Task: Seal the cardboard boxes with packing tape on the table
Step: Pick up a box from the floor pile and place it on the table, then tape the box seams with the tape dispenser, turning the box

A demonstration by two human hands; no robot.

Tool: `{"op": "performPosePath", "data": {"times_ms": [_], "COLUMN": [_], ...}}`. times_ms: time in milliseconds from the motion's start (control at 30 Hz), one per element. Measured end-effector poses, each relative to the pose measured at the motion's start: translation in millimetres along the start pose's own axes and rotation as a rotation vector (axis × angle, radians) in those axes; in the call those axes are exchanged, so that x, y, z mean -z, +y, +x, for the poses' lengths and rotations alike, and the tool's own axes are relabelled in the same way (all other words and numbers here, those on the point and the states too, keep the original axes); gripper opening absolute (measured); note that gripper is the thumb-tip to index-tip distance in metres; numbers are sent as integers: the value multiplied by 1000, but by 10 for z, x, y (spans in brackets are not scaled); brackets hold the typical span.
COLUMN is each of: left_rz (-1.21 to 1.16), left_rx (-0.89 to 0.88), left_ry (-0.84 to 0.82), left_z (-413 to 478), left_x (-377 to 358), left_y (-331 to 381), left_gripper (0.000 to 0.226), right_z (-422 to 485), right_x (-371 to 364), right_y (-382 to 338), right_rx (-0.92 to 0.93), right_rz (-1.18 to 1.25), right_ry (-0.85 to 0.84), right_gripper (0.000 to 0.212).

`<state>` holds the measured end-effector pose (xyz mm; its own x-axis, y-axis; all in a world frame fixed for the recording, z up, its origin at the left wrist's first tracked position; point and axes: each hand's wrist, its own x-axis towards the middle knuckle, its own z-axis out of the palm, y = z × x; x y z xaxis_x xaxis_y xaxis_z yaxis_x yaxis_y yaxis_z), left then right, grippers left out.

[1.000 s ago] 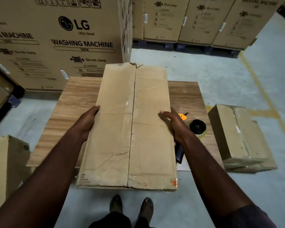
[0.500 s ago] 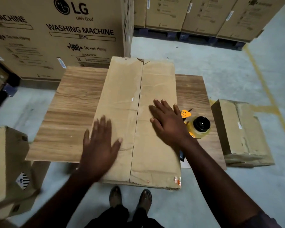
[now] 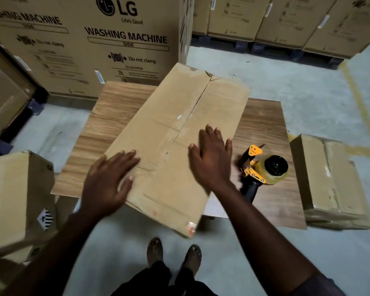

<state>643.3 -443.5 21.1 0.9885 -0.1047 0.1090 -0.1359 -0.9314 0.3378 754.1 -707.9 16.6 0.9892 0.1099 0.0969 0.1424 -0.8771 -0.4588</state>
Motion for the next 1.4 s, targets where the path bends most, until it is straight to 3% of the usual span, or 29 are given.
{"op": "performPosePath", "data": {"times_ms": [67, 200, 267, 367, 467, 533, 700, 967, 1100, 1233, 1400], "left_rz": [-3, -14, -76, -128, -189, -215, -256, -390, -403, -299, -231], "left_rx": [38, 340, 394, 441, 511, 513, 528, 635, 550, 414, 207], "left_ry": [16, 148, 142, 94, 142, 148, 133, 245, 269, 223, 149], "left_z": [171, 284, 209, 79, 72, 76, 79, 264, 457, 740, 1077], "left_x": [128, 251, 115, -156, -226, -214, -210, -124, -13, 126, 296], "left_y": [-339, -696, -470, 42, 225, 201, 188, 74, -322, -808, -1248], "left_gripper": [48, 49, 54, 45, 49, 50, 55, 59, 51, 22, 27], "right_z": [23, 78, 87, 207, 730, 1208, 1969, 1986, 1717, 1319, 712], "right_x": [-150, -352, -363, -318, -193, -50, 246, 251, 222, 184, 146], "right_y": [-271, -655, -682, -566, -285, -15, 616, 733, 713, 604, 588], "right_rx": [-57, -95, -100, -12, 51, -14, -209, -223, -288, -377, -452], "right_rz": [-7, -47, -74, -128, -188, -244, -318, -296, -239, -146, -130], "right_ry": [-1, -48, -89, -165, -267, -281, -255, -106, -8, 126, 224], "right_gripper": [65, 75, 78, 83, 87, 89, 99, 95, 91, 83, 76]}}
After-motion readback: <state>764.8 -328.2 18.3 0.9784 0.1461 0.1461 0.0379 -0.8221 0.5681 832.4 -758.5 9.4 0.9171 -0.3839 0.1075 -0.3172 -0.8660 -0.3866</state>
